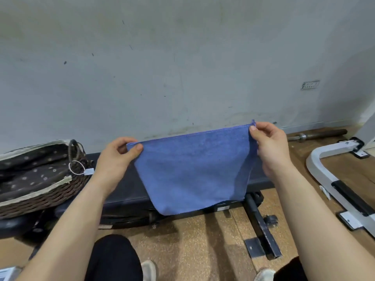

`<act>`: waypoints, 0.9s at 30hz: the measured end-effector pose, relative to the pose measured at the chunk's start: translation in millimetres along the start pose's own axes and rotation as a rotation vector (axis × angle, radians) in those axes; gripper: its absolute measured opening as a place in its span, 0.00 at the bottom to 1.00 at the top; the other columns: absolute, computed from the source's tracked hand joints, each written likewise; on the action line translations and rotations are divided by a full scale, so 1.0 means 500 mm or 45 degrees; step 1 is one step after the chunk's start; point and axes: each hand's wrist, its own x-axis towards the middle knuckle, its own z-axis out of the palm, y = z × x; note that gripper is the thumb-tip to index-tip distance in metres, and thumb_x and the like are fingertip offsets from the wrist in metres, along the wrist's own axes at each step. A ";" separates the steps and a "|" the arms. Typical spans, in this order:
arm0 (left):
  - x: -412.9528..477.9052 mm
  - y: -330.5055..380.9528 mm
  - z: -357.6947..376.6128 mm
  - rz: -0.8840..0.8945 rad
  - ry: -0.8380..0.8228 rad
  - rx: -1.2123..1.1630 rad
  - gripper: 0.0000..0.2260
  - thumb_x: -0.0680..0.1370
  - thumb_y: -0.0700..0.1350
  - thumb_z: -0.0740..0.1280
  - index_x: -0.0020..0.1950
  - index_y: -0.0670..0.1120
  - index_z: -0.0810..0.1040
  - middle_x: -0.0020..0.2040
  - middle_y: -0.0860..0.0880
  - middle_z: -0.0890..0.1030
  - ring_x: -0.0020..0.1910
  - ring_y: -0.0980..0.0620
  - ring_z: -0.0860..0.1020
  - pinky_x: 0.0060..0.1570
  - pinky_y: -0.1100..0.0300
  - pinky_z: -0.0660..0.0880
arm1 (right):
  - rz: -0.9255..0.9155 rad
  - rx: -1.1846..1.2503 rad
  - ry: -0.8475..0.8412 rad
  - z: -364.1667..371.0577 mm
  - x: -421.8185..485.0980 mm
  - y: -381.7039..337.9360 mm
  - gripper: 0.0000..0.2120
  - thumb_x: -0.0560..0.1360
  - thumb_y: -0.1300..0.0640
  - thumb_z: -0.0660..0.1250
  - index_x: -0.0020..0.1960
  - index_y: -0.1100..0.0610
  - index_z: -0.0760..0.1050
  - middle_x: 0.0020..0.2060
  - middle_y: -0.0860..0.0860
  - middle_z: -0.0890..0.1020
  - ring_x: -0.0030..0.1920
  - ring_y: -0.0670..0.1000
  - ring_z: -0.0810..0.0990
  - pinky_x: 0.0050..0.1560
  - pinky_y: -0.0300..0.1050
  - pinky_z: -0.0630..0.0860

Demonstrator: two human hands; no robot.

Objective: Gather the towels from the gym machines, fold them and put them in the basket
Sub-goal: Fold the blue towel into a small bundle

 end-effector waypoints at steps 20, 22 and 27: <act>0.336 -0.143 -0.007 -0.196 0.033 0.549 0.02 0.79 0.39 0.70 0.50 0.44 0.80 0.38 0.48 0.79 0.23 0.54 0.78 0.25 0.67 0.73 | 0.289 -0.613 -0.196 0.212 0.272 0.118 0.07 0.76 0.64 0.69 0.41 0.55 0.77 0.34 0.53 0.77 0.31 0.50 0.75 0.31 0.43 0.75; 0.364 -0.149 -0.001 -0.214 0.049 0.447 0.02 0.79 0.37 0.69 0.49 0.43 0.79 0.40 0.45 0.79 0.23 0.55 0.79 0.24 0.66 0.74 | 0.329 -0.533 -0.205 0.224 0.293 0.130 0.05 0.77 0.65 0.68 0.44 0.57 0.76 0.37 0.54 0.78 0.32 0.51 0.77 0.36 0.44 0.80; 0.401 -0.154 0.006 -0.125 0.073 0.381 0.07 0.79 0.36 0.69 0.43 0.47 0.79 0.42 0.44 0.80 0.33 0.47 0.80 0.34 0.60 0.80 | 0.300 -0.273 -0.166 0.240 0.327 0.160 0.04 0.78 0.66 0.67 0.46 0.59 0.75 0.41 0.55 0.80 0.36 0.51 0.82 0.40 0.42 0.82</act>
